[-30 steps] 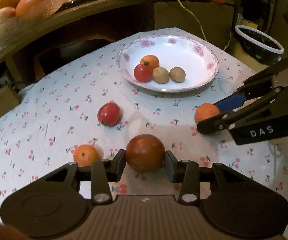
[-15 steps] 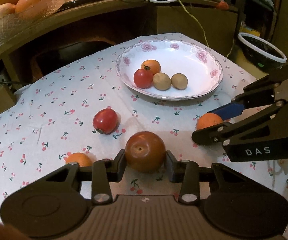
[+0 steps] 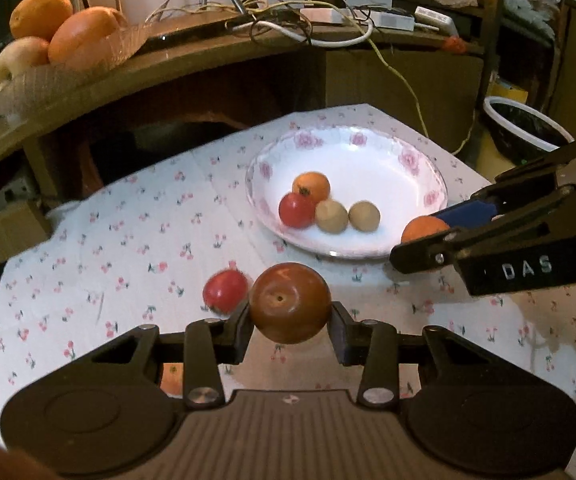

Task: Organize fruits
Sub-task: 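Carry the dark red fruit and orange in both tools over the plate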

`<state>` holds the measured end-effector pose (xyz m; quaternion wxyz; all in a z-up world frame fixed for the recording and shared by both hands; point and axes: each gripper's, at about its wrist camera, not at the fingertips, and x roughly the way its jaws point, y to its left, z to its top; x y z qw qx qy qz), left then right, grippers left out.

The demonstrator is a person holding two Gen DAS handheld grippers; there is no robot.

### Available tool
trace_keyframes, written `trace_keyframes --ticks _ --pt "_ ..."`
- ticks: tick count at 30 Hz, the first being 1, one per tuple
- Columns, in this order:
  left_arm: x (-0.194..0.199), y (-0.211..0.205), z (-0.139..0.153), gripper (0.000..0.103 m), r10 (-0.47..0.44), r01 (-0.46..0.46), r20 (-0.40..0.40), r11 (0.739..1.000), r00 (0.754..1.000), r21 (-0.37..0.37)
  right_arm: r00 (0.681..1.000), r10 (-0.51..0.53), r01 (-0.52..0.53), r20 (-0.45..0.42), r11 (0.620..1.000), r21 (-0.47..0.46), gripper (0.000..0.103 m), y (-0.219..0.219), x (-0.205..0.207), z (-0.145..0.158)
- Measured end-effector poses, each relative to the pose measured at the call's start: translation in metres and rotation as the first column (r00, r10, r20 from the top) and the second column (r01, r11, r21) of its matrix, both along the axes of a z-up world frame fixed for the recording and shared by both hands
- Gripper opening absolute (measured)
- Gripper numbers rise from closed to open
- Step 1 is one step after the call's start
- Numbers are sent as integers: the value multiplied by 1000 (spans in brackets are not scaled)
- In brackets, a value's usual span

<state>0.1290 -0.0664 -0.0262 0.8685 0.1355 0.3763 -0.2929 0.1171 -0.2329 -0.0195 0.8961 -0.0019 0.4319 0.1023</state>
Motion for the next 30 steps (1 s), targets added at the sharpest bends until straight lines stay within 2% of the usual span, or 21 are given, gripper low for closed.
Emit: trace_keyframes --ticks 11,19,24,30 --pt "31 -52 1 45 -43 41 43 998 998 38 995 -100 101 15 995 -28 34 -26 26 -5" --pt "39 -64 -6 45 -55 49 66 995 996 84 994 -106 106 -1 992 -62 34 -33 45 -18" --pt "46 -74 -9 45 -65 56 80 992 995 111 995 -101 102 22 993 -60 35 -38 54 -18" --pt "56 -75 -10 45 -38 32 60 995 997 94 993 -119 119 13 991 -68 36 -45 64 -24"
